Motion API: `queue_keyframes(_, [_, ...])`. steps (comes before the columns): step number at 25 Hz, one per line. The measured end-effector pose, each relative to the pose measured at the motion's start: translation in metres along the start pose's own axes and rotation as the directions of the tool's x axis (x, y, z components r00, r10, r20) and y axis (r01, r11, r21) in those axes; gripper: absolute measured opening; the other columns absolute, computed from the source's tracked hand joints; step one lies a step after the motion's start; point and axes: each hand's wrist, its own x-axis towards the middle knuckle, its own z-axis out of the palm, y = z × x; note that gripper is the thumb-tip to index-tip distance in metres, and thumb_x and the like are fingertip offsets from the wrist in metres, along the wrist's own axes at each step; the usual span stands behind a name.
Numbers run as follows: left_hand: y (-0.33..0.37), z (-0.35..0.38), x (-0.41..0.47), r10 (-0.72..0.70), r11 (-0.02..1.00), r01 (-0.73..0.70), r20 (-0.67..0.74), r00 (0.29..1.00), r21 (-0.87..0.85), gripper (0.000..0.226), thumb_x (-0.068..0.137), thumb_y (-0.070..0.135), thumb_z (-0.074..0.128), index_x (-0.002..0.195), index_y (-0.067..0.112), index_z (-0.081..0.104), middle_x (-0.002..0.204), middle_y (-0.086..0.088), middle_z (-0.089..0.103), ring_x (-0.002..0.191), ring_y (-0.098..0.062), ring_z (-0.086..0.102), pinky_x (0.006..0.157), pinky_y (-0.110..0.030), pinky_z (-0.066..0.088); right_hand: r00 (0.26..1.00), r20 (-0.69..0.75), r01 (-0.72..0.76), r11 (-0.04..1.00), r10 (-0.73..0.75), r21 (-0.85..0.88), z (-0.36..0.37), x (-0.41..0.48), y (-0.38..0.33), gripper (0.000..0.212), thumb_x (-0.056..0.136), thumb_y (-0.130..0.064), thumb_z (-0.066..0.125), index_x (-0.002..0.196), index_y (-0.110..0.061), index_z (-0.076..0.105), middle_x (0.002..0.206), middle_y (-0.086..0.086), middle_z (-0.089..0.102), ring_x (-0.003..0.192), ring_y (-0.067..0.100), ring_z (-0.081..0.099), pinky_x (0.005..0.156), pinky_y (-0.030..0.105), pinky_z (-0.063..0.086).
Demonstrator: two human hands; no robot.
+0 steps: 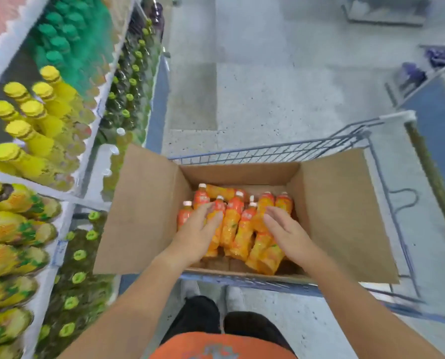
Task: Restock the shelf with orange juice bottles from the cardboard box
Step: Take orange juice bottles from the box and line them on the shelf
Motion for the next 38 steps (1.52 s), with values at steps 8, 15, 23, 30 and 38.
queue_keyframes(8, [-0.064, 0.049, 0.071, -0.157, 0.971, 0.104, 0.243, 0.957, 0.216, 0.069, 0.099, 0.059, 0.044, 0.154, 0.018, 0.035, 0.156, 0.000, 0.043, 0.141, -0.016, 0.041, 0.118, -0.038, 0.032, 0.949, -0.112, -0.296, 0.955, 0.295, 0.007, 0.025, 0.018, 0.083, 0.045, 0.102, -0.039, 0.050, 0.142, -0.018, 0.051, 0.139, 0.000, 0.057, 0.130, 0.016, 0.052, 0.113, 0.036, 0.037])
queue_keyframes(15, [-0.063, 0.119, 0.151, -0.213, 0.955, 0.145, 0.258, 0.942, 0.258, 0.074, 0.098, 0.064, 0.040, 0.154, 0.017, 0.034, 0.156, -0.005, 0.042, 0.143, -0.025, 0.041, 0.116, -0.041, 0.034, 0.907, -0.235, -0.372, 0.926, 0.349, -0.061, -0.007, 0.090, 0.122, 0.050, 0.101, -0.043, 0.044, 0.142, -0.014, 0.048, 0.139, 0.011, 0.056, 0.127, 0.029, 0.053, 0.107, 0.039, 0.041])
queue_keyframes(23, [-0.061, 0.166, 0.233, -0.310, 0.925, 0.252, 0.180, 0.933, 0.286, 0.060, 0.101, 0.051, 0.043, 0.140, 0.006, 0.048, 0.129, -0.014, 0.061, 0.112, -0.032, 0.060, 0.080, -0.035, 0.047, 0.776, -0.244, -0.583, 0.809, 0.582, 0.075, -0.012, 0.185, 0.149, 0.060, 0.104, -0.049, 0.032, 0.150, -0.012, 0.034, 0.146, 0.016, 0.049, 0.132, 0.037, 0.049, 0.109, 0.050, 0.042])
queue_keyframes(30, [-0.036, 0.189, 0.254, -0.383, 0.818, 0.228, 0.204, 0.901, 0.528, 0.049, 0.104, 0.044, 0.045, 0.123, 0.002, 0.061, 0.119, -0.018, 0.065, 0.096, -0.029, 0.063, 0.075, -0.035, 0.050, 0.645, -0.161, -0.701, 0.662, 0.747, 0.263, -0.012, 0.222, 0.172, 0.067, 0.095, -0.053, 0.049, 0.146, -0.010, 0.040, 0.139, 0.016, 0.054, 0.124, 0.039, 0.055, 0.105, 0.052, 0.045])
queue_keyframes(38, [-0.031, 0.173, 0.250, -0.612, 0.743, 0.669, 0.403, 0.681, -0.003, 0.047, 0.082, 0.039, 0.079, 0.115, 0.013, 0.059, 0.101, -0.001, 0.069, 0.092, -0.018, 0.067, 0.082, -0.032, 0.055, 0.704, -0.189, -0.608, 0.718, 0.685, 0.340, -0.006, 0.210, 0.173, 0.054, 0.094, -0.043, 0.060, 0.136, -0.011, 0.048, 0.127, 0.015, 0.062, 0.112, 0.037, 0.062, 0.098, 0.052, 0.051])
